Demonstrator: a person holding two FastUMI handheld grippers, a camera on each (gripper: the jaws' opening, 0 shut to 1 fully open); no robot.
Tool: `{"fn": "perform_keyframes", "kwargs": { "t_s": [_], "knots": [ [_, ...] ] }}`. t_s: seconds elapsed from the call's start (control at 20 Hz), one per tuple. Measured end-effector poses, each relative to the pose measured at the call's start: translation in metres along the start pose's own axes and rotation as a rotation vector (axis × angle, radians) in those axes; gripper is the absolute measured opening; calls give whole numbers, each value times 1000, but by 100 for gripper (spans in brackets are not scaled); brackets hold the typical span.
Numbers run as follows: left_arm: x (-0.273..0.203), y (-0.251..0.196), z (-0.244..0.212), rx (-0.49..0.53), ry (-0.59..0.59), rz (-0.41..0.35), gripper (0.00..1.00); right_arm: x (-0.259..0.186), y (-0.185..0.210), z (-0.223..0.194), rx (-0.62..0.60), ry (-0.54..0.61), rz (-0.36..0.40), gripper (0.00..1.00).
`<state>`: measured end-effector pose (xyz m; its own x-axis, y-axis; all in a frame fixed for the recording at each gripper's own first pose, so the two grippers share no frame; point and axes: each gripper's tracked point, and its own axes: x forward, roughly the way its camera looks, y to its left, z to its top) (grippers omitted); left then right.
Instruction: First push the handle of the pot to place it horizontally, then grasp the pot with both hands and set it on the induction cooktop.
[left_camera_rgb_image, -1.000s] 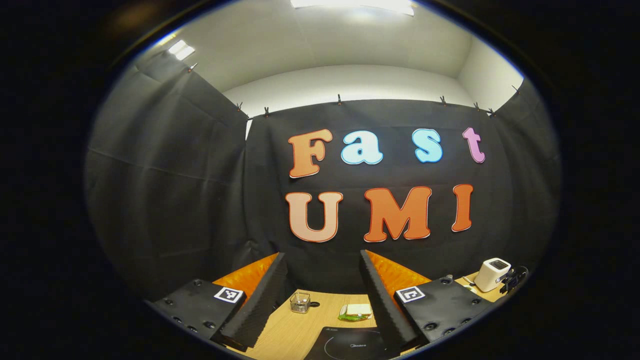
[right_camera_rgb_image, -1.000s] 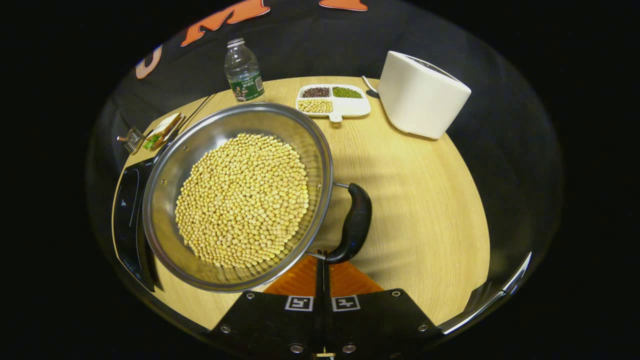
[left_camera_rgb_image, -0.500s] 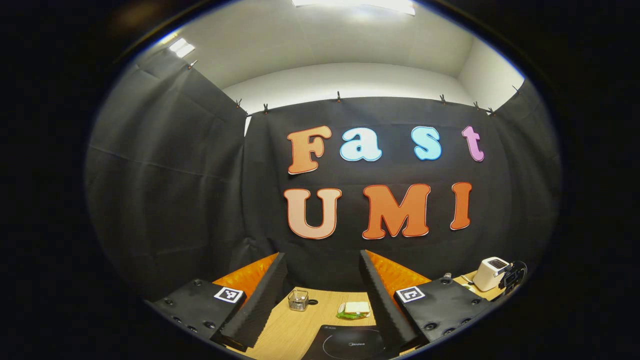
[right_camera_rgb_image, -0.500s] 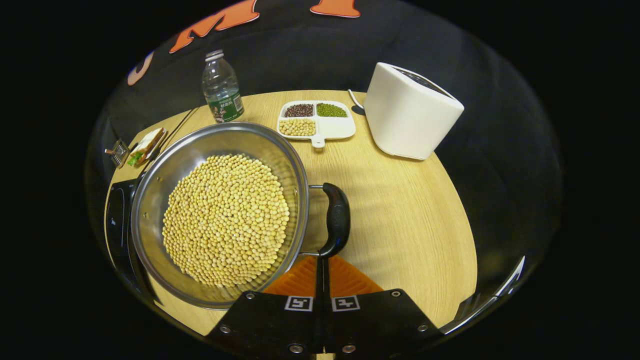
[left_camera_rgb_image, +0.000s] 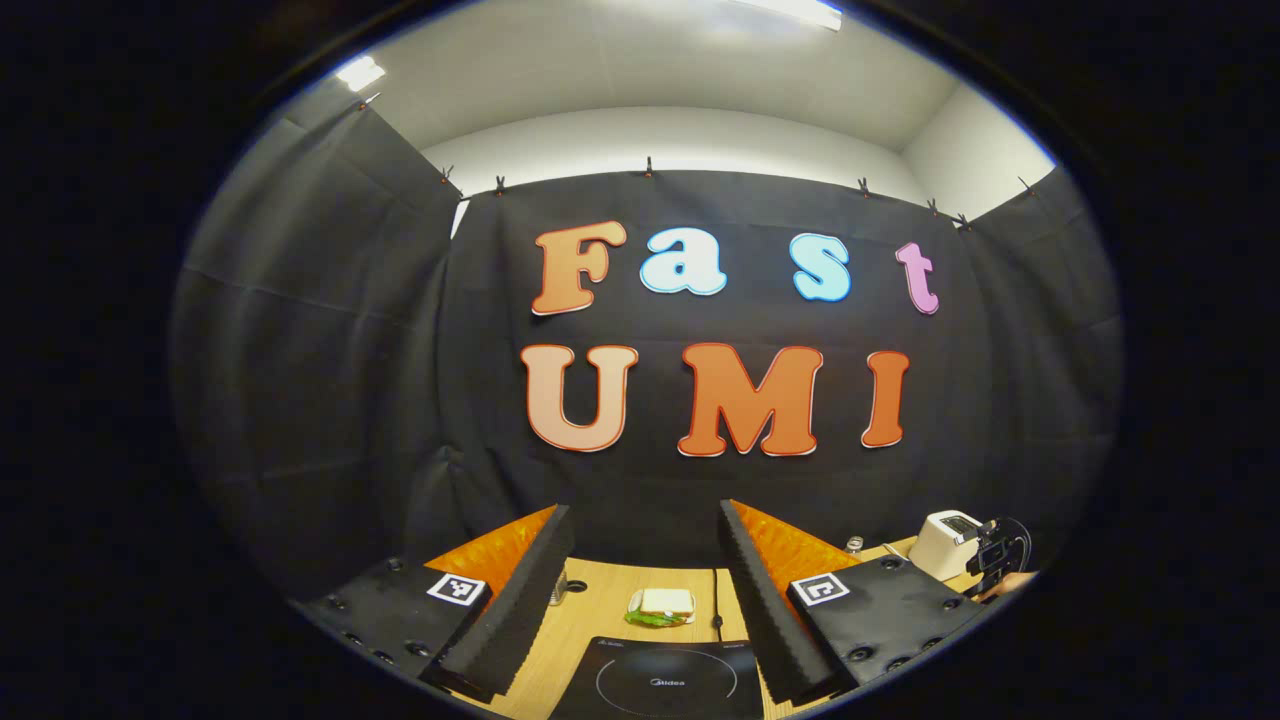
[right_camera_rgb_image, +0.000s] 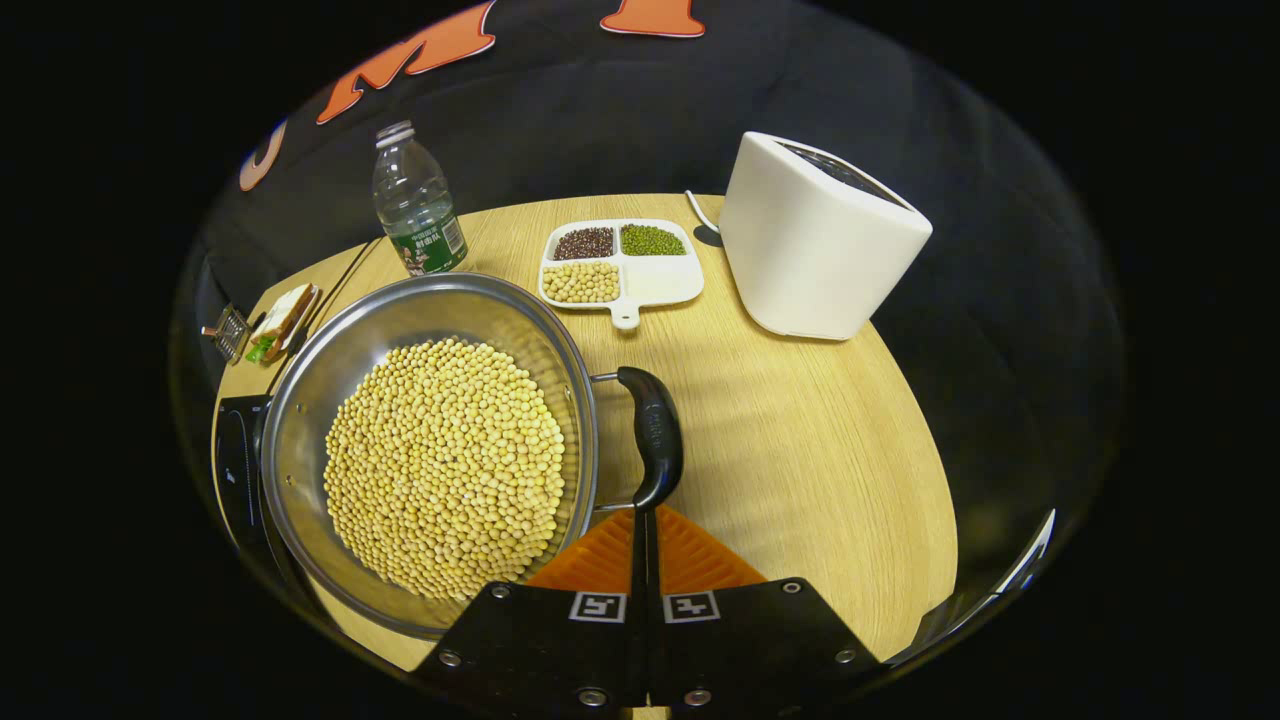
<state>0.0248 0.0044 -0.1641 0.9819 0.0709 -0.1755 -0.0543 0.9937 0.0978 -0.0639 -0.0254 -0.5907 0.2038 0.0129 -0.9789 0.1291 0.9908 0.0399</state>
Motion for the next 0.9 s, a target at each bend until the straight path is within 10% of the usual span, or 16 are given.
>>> {"fn": "perform_keyframes", "kwargs": {
  "t_s": [0.4, 0.9],
  "knots": [
    [51, -97, -114, -1, 233, -191, 94, -50, -19, 54, 73, -144, 50, 12],
    [91, -188, -284, -96, 650, -304, 96, -45, 10, 57, 52, -128, 141, 76]
  ]
}}
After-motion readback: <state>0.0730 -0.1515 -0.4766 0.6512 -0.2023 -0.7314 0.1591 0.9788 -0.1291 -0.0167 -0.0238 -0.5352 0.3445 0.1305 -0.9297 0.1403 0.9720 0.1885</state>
